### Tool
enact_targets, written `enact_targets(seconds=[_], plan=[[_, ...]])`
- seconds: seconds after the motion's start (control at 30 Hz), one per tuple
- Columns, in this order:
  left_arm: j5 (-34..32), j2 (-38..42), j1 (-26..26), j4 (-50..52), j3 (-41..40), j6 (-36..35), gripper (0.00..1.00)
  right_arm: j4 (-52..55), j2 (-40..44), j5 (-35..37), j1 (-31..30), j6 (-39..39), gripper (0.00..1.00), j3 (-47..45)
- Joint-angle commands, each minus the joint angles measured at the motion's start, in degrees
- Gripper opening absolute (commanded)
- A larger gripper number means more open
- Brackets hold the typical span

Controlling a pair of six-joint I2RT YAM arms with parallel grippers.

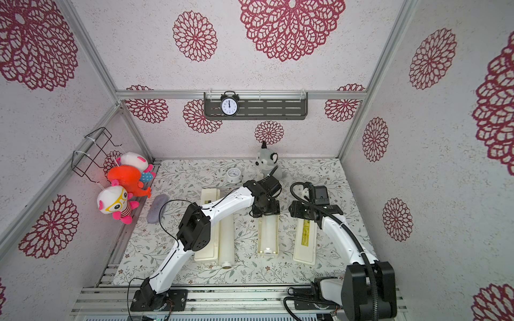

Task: Put plastic wrap rolls into dispensers
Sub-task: Place the plastic wrap into the plastic wrap cutting box, then pick up the lid from the center of the board.

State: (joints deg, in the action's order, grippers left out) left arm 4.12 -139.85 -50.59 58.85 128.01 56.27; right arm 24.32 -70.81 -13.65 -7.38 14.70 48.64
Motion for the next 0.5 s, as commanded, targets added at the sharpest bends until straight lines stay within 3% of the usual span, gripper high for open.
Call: enact_targets(seconds=[0.0,0.17,0.33,0.47], plan=[[0.0,3.4,-0.1,-3.6,-0.2,0.8,0.87,-0.2,0.2,1.2,0.2,0.3,0.60,-0.6],[1.1,8.2,0.5,-8.3,-4.3,1.9,0.86,1.3,-0.4,4.7,0.2,0.7,0.66,-0.1],[0.3,14.8,1.3,-12.5,-9.2,-0.1,0.86,2.7,-0.6,11.7,0.3,0.9,0.92,0.0],[2.2,18.6,3.3,-17.0,-15.6,-1.7,0.86,3.5,-1.5,13.5,1.6,0.9,0.99,-0.2]])
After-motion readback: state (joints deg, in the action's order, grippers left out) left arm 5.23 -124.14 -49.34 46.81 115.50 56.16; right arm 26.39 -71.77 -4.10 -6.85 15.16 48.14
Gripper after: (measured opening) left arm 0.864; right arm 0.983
